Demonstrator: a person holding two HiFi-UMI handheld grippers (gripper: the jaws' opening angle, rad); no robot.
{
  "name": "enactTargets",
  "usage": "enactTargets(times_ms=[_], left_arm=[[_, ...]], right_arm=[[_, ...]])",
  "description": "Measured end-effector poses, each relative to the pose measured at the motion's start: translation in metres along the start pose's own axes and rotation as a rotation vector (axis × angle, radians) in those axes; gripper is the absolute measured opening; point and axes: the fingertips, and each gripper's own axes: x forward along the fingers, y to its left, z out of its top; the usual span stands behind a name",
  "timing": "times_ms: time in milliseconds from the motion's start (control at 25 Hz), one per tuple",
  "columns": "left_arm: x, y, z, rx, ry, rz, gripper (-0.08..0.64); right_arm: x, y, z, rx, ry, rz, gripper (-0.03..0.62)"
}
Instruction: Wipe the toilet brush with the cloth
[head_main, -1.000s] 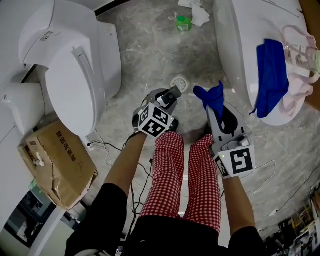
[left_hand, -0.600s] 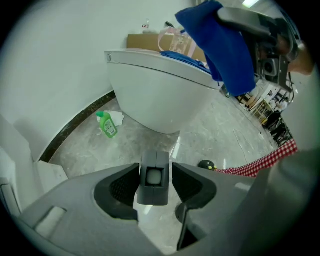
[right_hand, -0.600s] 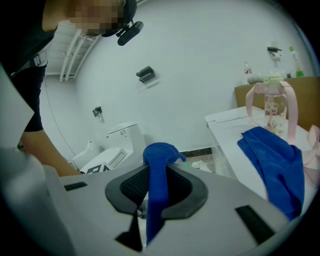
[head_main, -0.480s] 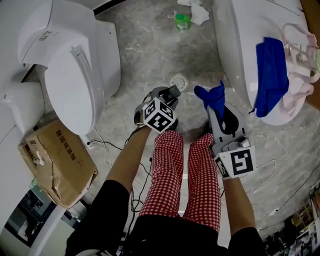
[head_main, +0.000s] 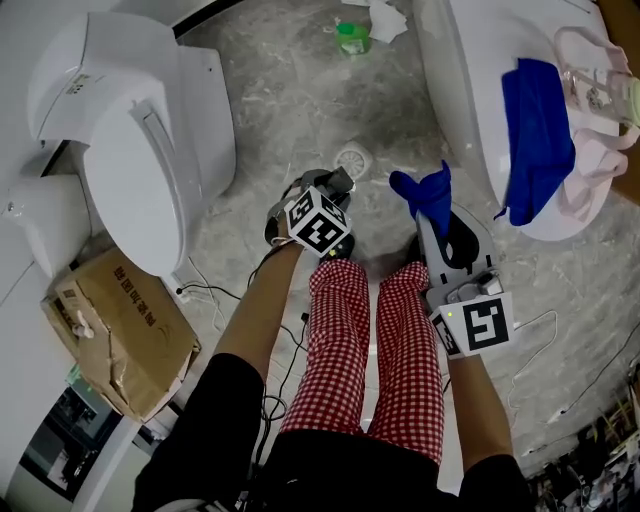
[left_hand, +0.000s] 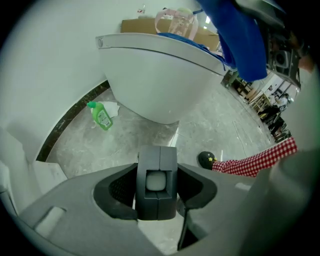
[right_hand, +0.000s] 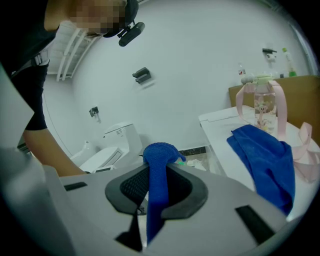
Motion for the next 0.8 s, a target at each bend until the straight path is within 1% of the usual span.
enactTargets(times_ms=[160,320,440,520,600,680,800], left_arm=[[0.006,0.002,0.001,-0.001,0.013,0.006,0.196],[0.010,0.004,0.001,0.054,0.028,0.014,0.196],[0.015,0.004,-0.002,0.076,0.054,0.010,0.196],[0.019,0.002,-0.006,0.076,0.069,0.009,0.196],[0.023,0.002,-0.010,0.056,0.076,0.008,0.196],[0.024,0.003,-0.010,0.039,0.071,0.023,0.196],[0.025,0.007,-0.008,0.059,0.078,0.049,0.196]], right_arm=[[-0.002,0.000,-0.003,0.005,0.003,0.000,0.064],[-0.002,0.002,0.000,0.010,-0.009,0.008,0.064],[-0.004,0.000,-0.001,0.009,-0.009,0.009,0.064],[-0.006,-0.002,-0.002,0.009,-0.008,0.007,0.064],[-0.008,-0.003,-0.003,0.010,-0.006,0.004,0.064],[-0.011,-0.003,-0.005,0.013,-0.004,0.002,0.064],[-0.013,-0.006,-0.008,0.019,-0.002,0.002,0.064]])
